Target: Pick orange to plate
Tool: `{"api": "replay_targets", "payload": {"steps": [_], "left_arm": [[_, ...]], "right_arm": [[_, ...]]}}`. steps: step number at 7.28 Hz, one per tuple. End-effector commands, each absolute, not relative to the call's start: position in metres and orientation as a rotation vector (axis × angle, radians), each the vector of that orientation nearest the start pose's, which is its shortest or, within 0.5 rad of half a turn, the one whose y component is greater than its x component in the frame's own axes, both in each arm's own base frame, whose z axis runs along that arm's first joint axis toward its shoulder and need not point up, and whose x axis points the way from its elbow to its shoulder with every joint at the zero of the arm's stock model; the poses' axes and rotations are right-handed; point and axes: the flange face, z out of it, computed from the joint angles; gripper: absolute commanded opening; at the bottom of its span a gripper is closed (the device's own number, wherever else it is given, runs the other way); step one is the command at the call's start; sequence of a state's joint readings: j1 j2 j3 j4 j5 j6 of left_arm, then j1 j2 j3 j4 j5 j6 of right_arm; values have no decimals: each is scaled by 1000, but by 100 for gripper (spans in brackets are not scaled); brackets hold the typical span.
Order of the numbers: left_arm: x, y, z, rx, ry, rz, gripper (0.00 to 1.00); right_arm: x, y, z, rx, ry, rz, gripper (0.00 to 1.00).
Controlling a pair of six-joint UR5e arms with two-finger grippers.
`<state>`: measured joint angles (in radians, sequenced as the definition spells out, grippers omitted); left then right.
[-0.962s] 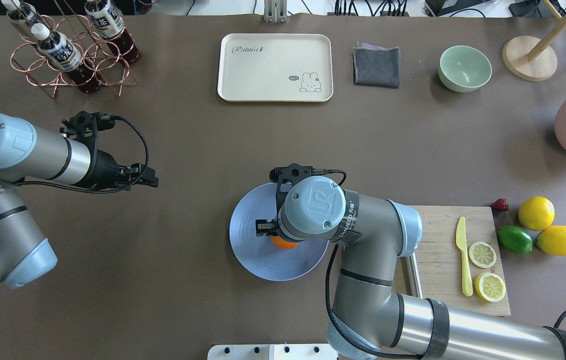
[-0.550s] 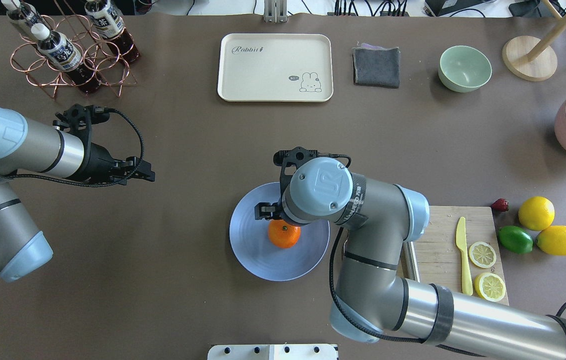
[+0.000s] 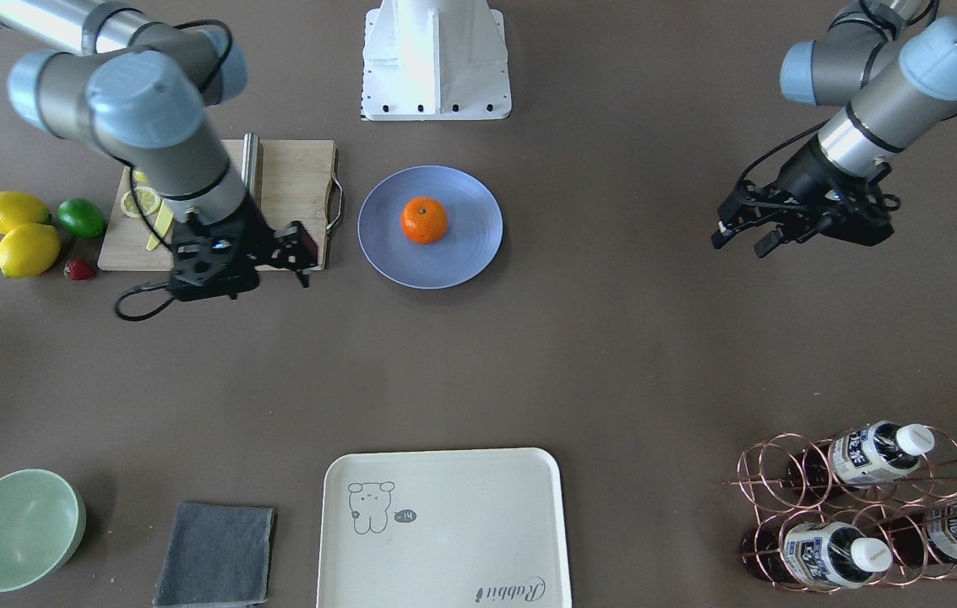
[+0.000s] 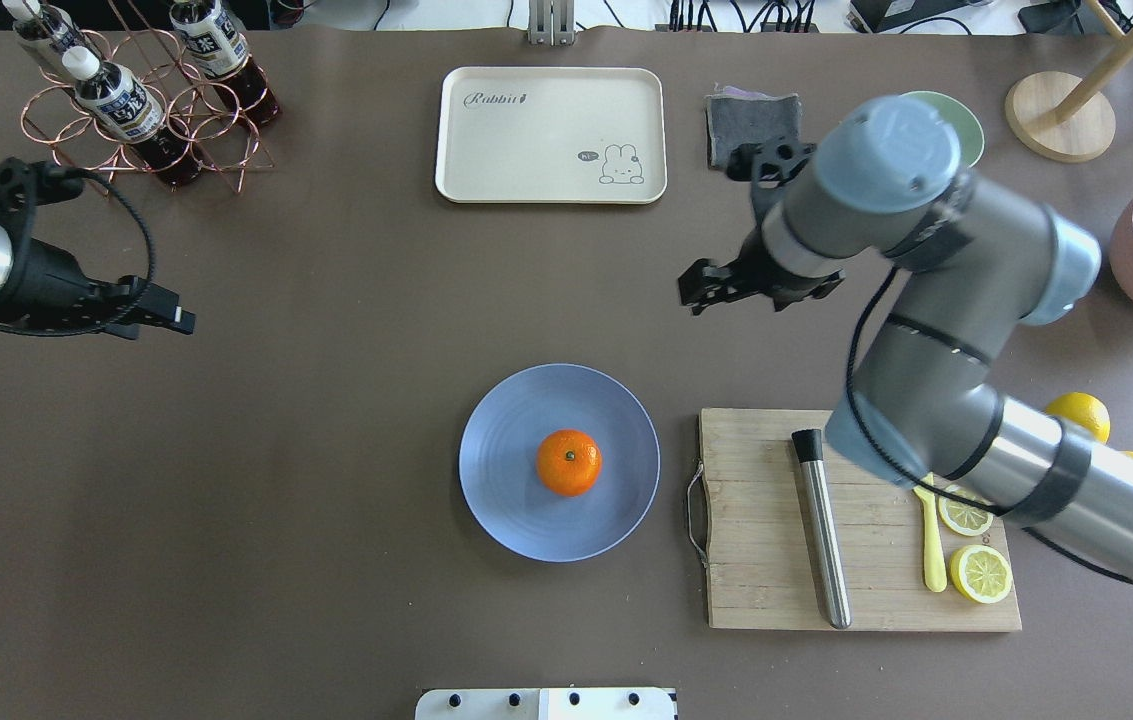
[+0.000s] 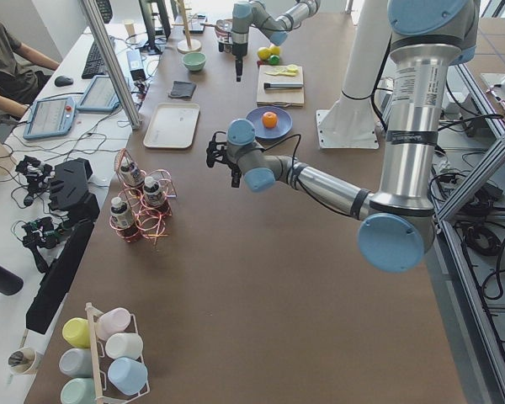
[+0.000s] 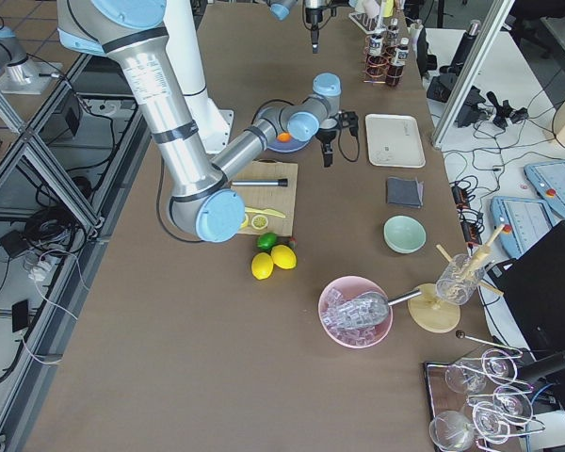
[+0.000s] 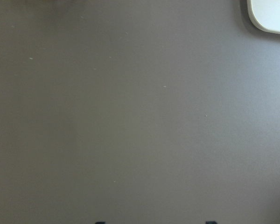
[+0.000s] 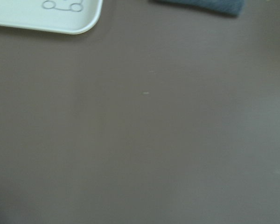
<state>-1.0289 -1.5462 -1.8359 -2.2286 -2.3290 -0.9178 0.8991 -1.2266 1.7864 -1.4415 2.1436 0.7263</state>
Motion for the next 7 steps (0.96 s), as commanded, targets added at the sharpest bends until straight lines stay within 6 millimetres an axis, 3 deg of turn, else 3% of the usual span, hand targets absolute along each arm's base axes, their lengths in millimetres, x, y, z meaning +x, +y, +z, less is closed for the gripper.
{"api": "replay_targets", "payload": {"steps": [1, 2, 3, 4, 5, 6, 7], "left_arm": [[73, -423, 535, 185, 1050, 66, 77], [17, -425, 559, 227, 979, 127, 77], [-29, -425, 579, 214, 925, 168, 77], [-71, -424, 592, 198, 889, 197, 77], [-96, -429, 592, 181, 868, 206, 77], [-109, -423, 599, 160, 859, 198, 77], [-116, -410, 620, 120, 837, 167, 77]], "right_arm": [[-128, -530, 495, 194, -797, -305, 100], [-47, -524, 568, 196, -775, -362, 100], [20, -518, 625, 210, -792, -390, 100], [63, -505, 655, 213, -796, -393, 100], [93, -491, 669, 201, -797, -383, 100], [111, -481, 676, 189, -798, -367, 100], [117, -480, 676, 182, -792, -354, 100]]}}
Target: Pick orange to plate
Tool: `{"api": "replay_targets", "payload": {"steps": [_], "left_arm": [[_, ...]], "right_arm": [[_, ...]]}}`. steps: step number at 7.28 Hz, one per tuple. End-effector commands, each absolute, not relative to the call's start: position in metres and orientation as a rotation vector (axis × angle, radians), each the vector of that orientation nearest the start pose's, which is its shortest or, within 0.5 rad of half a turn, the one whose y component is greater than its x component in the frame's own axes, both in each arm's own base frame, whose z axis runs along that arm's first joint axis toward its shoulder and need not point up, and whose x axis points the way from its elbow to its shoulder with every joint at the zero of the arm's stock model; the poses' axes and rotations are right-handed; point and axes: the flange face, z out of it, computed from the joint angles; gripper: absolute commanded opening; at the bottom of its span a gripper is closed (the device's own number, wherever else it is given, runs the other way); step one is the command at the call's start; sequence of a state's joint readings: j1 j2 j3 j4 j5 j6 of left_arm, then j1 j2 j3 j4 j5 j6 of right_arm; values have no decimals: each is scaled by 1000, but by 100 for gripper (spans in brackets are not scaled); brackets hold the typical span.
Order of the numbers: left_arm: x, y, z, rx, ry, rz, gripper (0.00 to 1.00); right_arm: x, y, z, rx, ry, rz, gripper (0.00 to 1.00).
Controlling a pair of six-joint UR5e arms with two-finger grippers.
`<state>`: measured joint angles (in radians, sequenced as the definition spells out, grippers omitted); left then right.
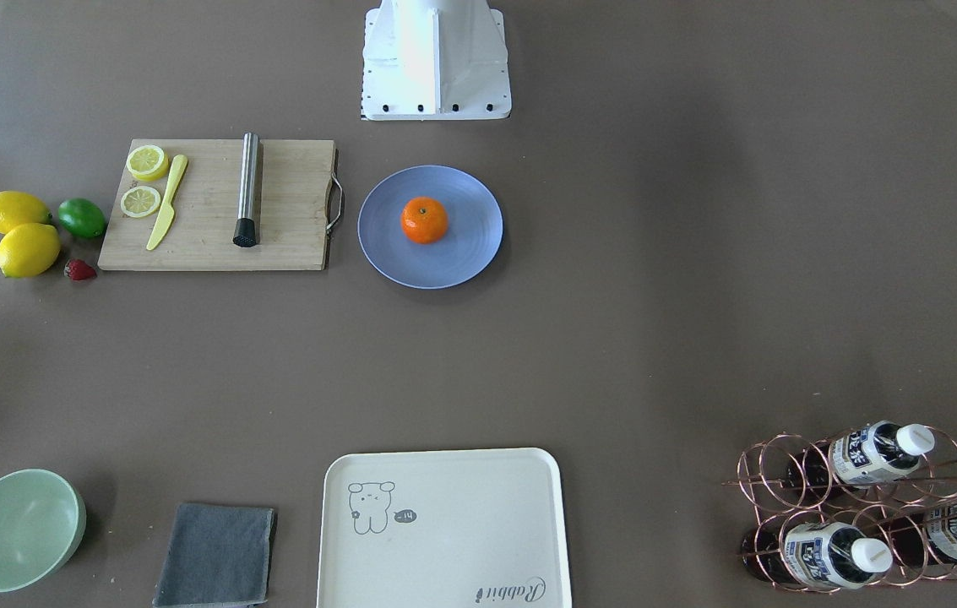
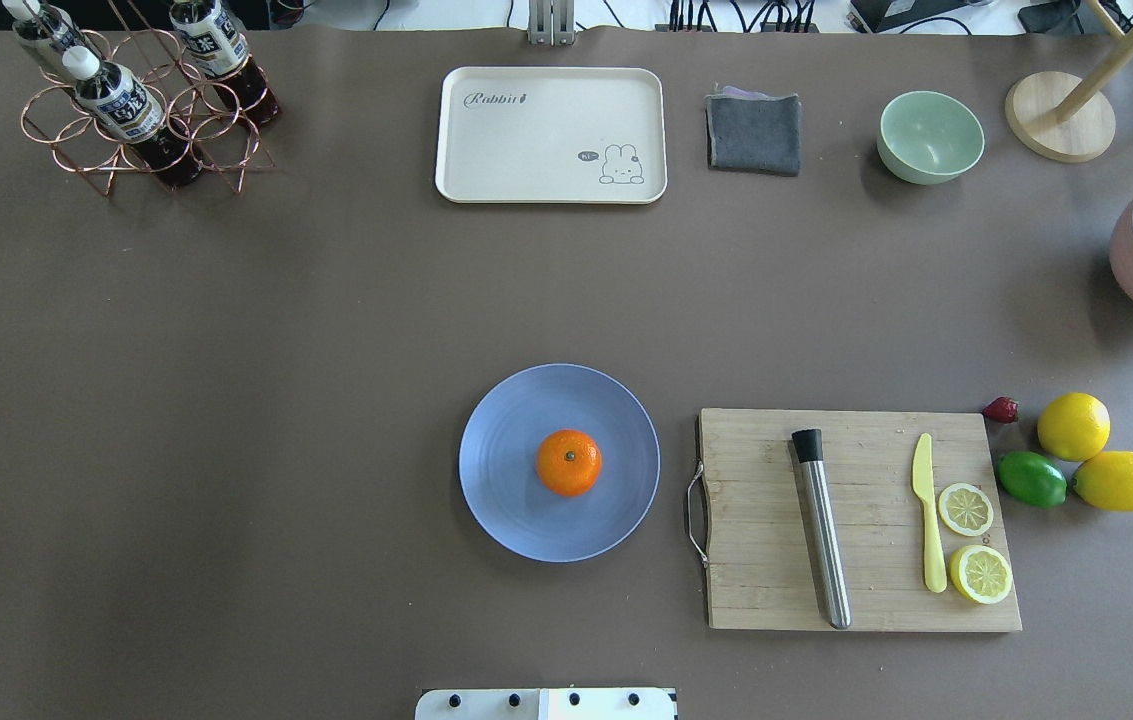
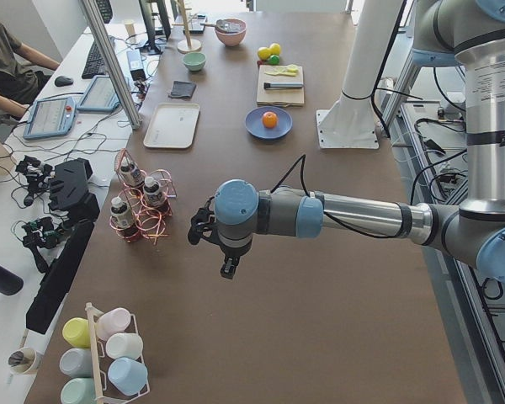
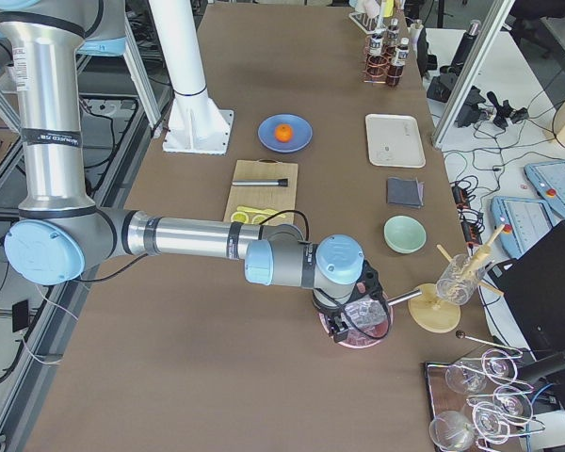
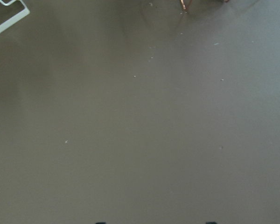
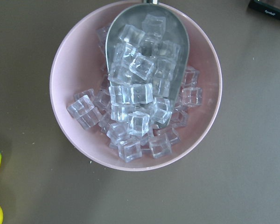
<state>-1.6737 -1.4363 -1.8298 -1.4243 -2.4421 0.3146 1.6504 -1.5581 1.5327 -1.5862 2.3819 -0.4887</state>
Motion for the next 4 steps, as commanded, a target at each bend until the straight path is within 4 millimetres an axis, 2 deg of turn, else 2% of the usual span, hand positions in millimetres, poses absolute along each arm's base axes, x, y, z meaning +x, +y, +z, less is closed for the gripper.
{"api": "replay_targets", "payload": {"steps": [1, 2, 4], "left_arm": [[-119, -409, 627, 100, 799, 160, 98], [-119, -407, 640, 80, 811, 140, 98], [-120, -412, 638, 88, 815, 140, 98]], "right_arm": [[119, -481, 671, 193, -791, -353, 100], [119, -483, 669, 194, -792, -352, 100], [119, -488, 666, 196, -783, -349, 100]]}}
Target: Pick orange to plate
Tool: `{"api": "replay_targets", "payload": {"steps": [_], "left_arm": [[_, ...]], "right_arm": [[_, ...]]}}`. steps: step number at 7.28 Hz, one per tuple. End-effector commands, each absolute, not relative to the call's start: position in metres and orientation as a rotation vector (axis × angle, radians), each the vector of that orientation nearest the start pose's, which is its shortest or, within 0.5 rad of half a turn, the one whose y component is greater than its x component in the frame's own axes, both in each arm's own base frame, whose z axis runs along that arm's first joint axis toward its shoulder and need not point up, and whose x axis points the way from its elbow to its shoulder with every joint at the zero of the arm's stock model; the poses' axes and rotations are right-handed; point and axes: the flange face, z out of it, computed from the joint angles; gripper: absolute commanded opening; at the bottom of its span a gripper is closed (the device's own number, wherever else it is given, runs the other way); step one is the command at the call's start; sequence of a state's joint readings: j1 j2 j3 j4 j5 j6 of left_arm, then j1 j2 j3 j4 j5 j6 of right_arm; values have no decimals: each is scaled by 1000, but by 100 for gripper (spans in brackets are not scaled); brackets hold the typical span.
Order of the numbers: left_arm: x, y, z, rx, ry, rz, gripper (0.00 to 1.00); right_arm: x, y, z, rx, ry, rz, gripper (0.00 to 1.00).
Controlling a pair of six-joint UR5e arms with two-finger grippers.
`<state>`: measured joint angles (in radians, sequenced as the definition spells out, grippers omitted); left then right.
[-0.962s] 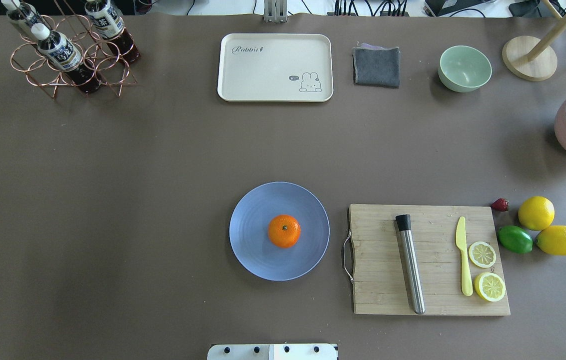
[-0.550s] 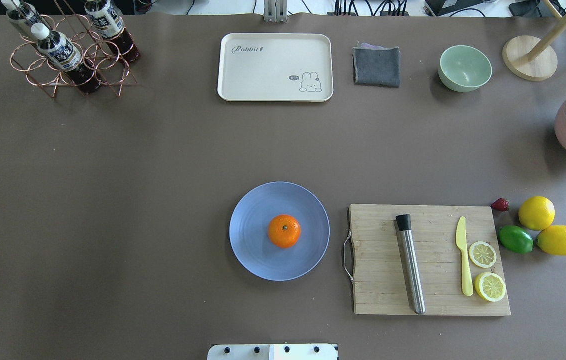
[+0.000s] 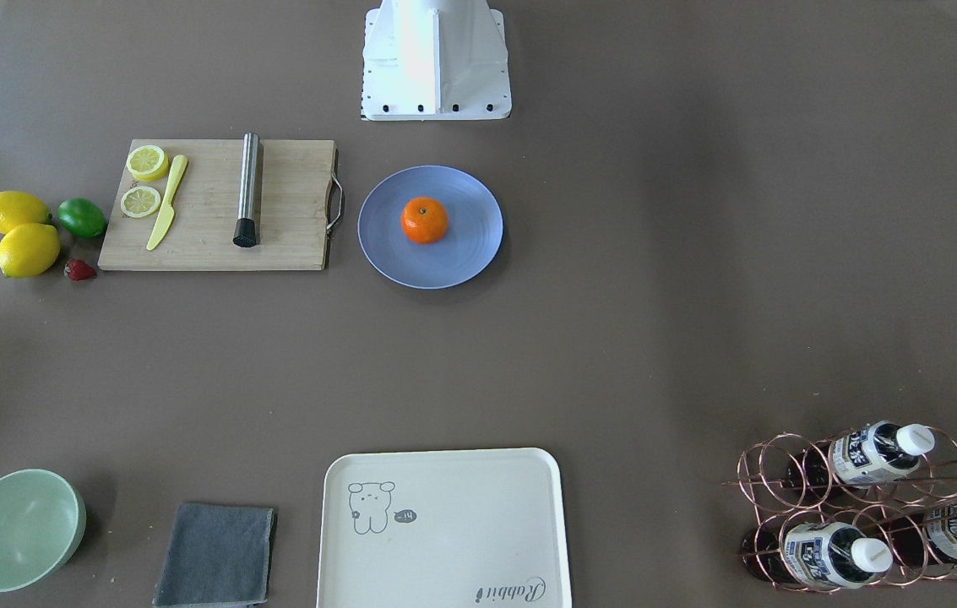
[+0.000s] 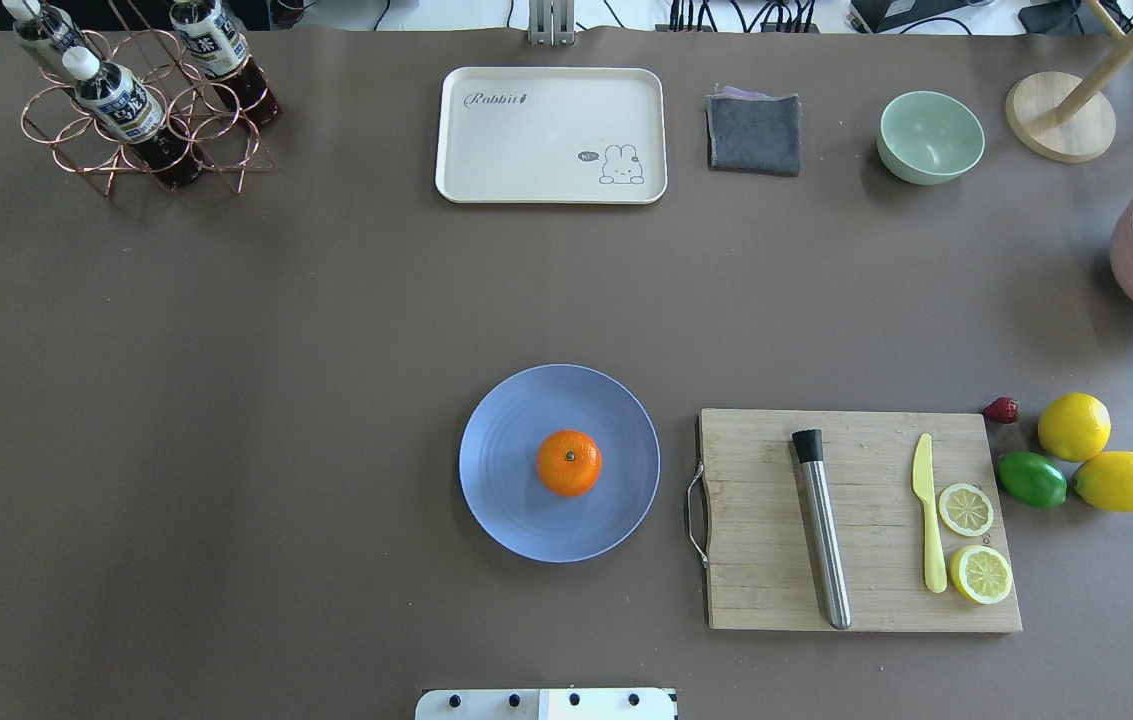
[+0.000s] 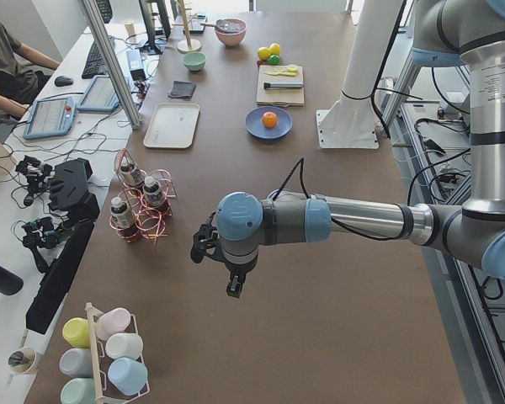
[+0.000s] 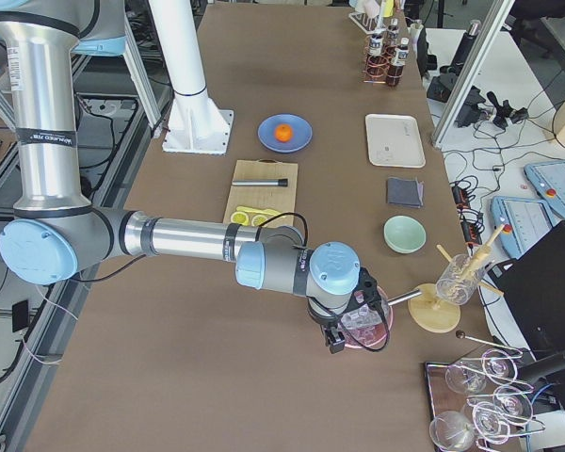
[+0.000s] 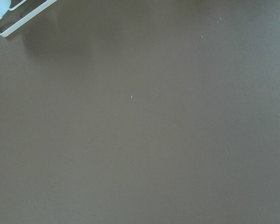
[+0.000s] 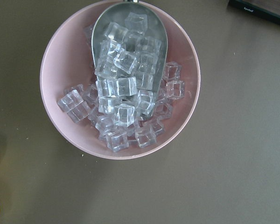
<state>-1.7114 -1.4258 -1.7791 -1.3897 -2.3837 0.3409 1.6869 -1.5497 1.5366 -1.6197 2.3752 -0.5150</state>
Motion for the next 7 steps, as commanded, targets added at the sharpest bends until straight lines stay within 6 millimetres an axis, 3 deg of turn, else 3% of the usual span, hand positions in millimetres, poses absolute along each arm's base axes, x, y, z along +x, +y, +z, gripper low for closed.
{"api": "replay_targets", "payload": {"steps": [1, 4, 7], "left_arm": [[-120, -413, 638, 90, 816, 140, 98], [-119, -407, 651, 79, 817, 136, 98], [-120, -407, 669, 89, 814, 141, 98]], "right_arm": [[113, -490, 665, 192, -774, -369, 100], [105, -492, 662, 186, -776, -372, 100], [90, -504, 642, 176, -757, -356, 100]]}}
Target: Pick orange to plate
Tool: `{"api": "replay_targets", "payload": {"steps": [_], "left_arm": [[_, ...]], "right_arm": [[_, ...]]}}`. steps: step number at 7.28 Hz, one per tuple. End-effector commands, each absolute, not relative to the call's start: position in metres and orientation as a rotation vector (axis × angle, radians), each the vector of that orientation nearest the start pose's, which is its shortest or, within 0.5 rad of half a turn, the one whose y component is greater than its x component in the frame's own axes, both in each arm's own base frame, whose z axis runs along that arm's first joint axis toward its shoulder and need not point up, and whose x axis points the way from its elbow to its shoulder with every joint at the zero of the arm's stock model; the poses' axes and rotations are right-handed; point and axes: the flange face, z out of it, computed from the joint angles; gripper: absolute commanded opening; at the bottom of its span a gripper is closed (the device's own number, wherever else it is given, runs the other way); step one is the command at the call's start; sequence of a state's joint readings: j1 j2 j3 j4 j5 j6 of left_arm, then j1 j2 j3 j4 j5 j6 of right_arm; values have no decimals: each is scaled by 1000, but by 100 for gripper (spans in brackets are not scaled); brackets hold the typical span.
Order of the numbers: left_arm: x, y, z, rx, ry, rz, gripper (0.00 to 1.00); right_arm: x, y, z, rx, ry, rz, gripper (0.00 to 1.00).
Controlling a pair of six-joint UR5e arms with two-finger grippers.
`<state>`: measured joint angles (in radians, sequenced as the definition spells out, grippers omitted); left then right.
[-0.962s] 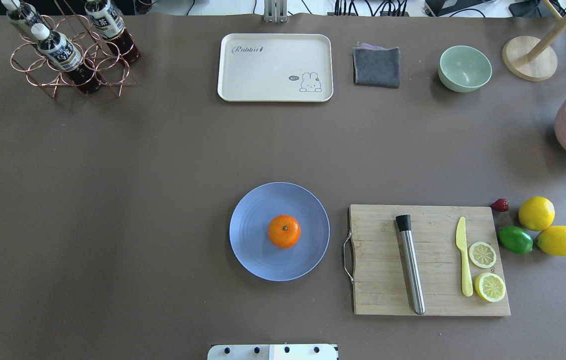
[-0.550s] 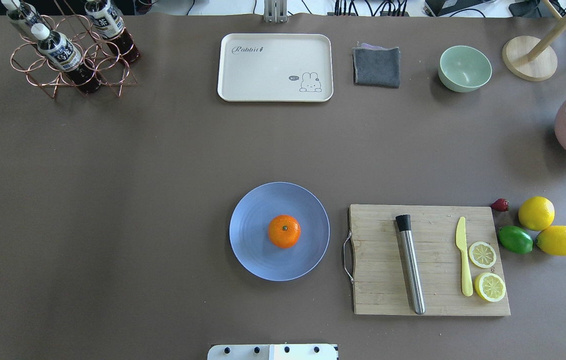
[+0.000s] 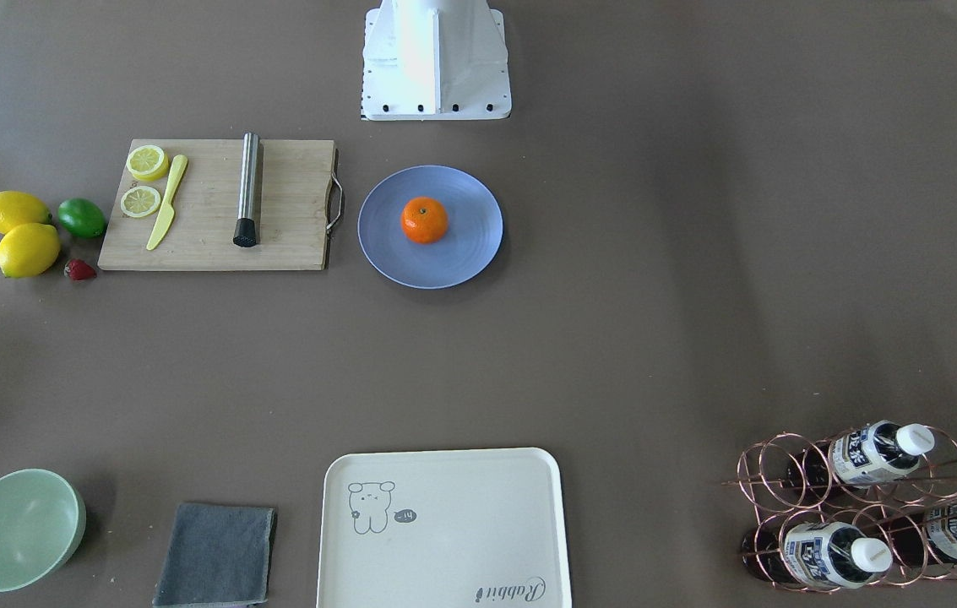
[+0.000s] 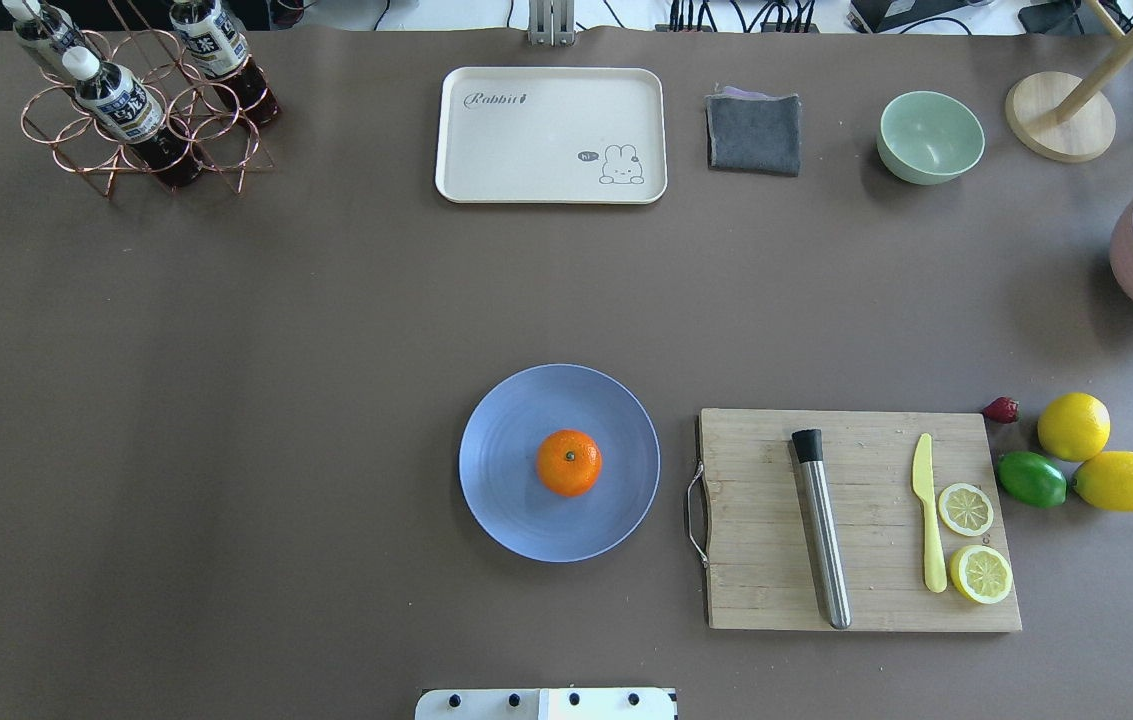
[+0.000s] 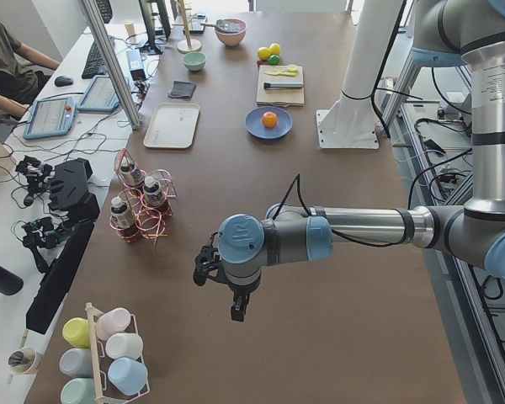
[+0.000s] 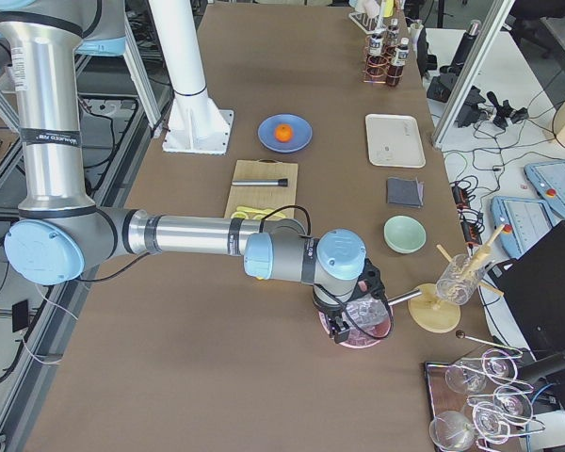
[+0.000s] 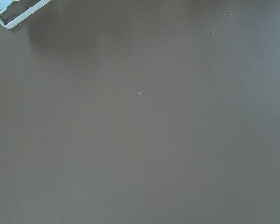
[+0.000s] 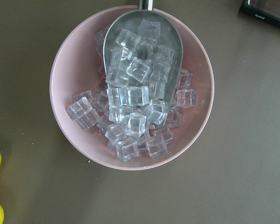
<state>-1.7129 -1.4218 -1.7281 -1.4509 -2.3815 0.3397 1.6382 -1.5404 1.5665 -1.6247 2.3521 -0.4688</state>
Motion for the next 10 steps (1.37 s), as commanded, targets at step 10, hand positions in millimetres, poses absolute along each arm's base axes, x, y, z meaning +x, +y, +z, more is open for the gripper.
{"api": "replay_targets", "payload": {"steps": [10], "left_arm": [[-120, -417, 675, 129, 805, 107, 98]], "right_arm": [[89, -492, 650, 150, -763, -330, 100]]}}
